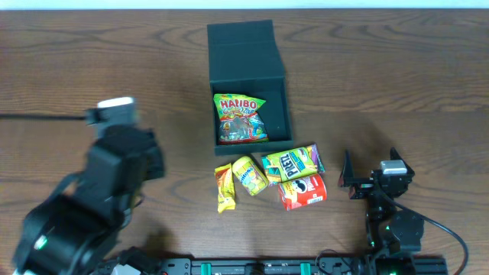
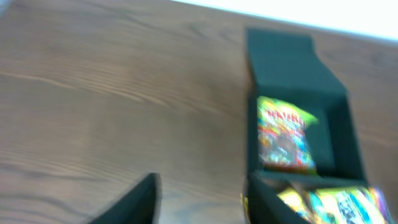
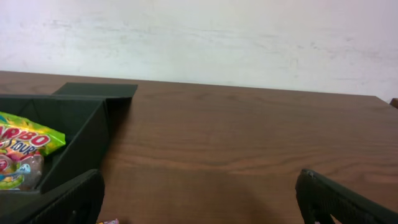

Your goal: Pack container

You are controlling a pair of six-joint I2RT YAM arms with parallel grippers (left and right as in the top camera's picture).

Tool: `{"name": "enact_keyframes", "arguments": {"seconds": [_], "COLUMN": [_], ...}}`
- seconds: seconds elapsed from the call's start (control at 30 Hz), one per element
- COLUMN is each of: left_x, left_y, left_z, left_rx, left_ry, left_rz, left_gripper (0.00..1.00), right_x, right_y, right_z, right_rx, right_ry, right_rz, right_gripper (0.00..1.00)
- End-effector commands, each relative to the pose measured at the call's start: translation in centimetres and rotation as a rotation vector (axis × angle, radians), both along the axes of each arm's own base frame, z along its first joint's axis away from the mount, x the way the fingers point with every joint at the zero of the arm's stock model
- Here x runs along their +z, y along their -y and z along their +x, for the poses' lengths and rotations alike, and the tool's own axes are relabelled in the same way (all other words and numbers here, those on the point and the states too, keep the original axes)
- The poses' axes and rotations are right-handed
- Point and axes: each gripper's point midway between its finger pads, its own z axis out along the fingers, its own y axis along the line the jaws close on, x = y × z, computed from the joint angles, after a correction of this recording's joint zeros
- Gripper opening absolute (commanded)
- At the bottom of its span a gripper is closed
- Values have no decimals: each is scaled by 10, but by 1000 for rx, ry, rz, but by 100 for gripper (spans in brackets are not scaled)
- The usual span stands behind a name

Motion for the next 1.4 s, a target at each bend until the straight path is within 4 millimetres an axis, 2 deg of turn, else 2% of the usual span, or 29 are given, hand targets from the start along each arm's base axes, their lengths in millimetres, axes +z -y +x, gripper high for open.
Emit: {"name": "enact_keyframes", "arguments": {"seconds": [0.0,0.03,0.1,0.2,0.3,0.37,0.4,0.5,0.67,0.73,0.8,0.9,0.97,1.03,1.1,1.17,1.37], "left_x": [2,-1,-12,-31,-54,-69,-78,-101,-137,-150,-160,-177,-185,-193,-199,-206,-214], "left_y": [-36,-45,-60,-58,-59,-63,-64,-65,-65,-64,-64,-64,-64,-64,-64,-64,-64], "left_z": [-2,-1,4,21,41,52,56,66,73,76,78,80,81,82,82,82,82], "left_rx": [159,199,257,210,210,227,234,264,292,294,295,298,300,301,302,303,305], "left_ry": [12,0,-56,-147,-237,-292,-325,-410,-546,-592,-629,-684,-712,-739,-762,-783,-812], "left_rz": [14,15,8,-34,-86,-88,-85,-95,-92,-87,-81,-73,-69,-65,-62,-59,-54], "left_gripper": [58,61,68,72,82,93,95,95,95,95,95,95,95,95,95,95,95], "right_x": [-1,0,15,31,28,26,28,50,94,115,128,128,126,112,88,71,61], "right_y": [1,2,-6,-23,-30,-29,-29,-29,-30,-45,-55,-57,-60,-59,-55,-55,-59], "right_z": [0,0,0,-3,-10,-16,-20,-29,-48,-53,-55,-56,-57,-57,-61,-64,-58], "right_rx": [-5,-12,34,130,150,134,130,125,99,191,256,264,266,199,86,22,-28], "right_ry": [-1,1,57,83,-12,-92,-122,-163,-264,-277,-279,-290,-320,-412,-540,-632,-710], "right_rz": [-9,-8,100,246,313,303,292,300,426,433,432,438,520,687,857,922,987], "right_gripper": [99,99,99,99,99,99,99,99,99,99,99,99,99,99,99,99,99]}}
